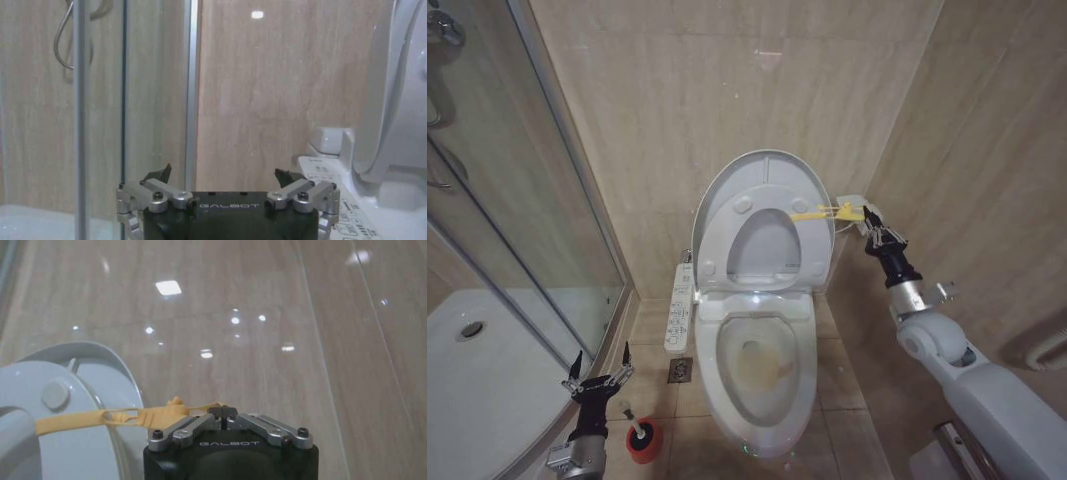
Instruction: Open the toilet lid, clean the toilet bowl with a toilet brush, close the toilet lid, and flush.
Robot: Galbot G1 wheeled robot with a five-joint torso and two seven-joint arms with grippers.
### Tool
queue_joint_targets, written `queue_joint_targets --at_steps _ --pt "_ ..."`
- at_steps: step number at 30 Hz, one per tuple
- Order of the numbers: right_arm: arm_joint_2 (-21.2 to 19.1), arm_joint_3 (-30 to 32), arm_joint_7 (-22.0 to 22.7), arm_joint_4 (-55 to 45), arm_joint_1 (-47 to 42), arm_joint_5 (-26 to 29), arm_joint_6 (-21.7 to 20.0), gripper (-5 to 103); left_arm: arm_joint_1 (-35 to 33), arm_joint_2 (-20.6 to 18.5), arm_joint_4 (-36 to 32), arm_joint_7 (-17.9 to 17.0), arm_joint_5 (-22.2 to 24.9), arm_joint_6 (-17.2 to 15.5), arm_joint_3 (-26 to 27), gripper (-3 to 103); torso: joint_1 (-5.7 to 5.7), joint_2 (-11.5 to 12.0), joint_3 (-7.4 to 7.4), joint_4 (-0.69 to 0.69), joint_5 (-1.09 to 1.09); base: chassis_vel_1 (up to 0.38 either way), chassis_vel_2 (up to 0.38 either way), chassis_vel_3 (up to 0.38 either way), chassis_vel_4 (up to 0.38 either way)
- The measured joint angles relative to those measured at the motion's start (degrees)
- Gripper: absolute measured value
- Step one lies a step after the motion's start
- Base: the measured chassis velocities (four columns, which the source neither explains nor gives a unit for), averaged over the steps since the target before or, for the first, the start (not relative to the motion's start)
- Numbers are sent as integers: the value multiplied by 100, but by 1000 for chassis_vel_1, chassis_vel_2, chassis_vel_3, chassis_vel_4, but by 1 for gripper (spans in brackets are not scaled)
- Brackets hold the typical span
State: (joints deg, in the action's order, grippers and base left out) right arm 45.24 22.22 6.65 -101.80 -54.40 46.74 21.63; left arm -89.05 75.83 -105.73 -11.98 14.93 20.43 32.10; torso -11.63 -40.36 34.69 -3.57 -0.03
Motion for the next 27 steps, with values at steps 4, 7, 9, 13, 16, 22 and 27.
queue_joint_targets --at_steps 4,7,9,13,16,22,27 --pt "211 -124 0 267 337 214 -147 0 5 5 27 0 1 2 4 100 0 -1 0 -8 1 0 0 0 0" --pt "359 -216 0 519 583 238 -166 0 18 11 51 0 1 3 -2 100 0 -1 0 -7 1 0 0 0 0" --pt "531 -273 0 782 814 238 -166 0 29 8 77 1 5 7 -1 100 0 -1 0 -7 0 0 0 0 0" --pt "856 -282 0 1092 1083 204 -175 0 49 -16 118 -1 17 12 21 100 1 -1 0 -7 1 0 0 0 0" --pt "1088 -277 0 1270 1212 145 -183 0 68 -25 145 0 23 15 26 100 1 -1 -1 -11 0 0 0 0 0" --pt "1446 -271 -1 1853 1500 -57 -117 0 119 -22 204 0 30 19 10 100 2 -3 -2 -10 0 0 0 0 0" --pt "1571 -373 -1 2395 1805 -150 -7 0 146 -30 266 0 47 38 17 100 2 -3 -2 -12 2 0 0 0 0"
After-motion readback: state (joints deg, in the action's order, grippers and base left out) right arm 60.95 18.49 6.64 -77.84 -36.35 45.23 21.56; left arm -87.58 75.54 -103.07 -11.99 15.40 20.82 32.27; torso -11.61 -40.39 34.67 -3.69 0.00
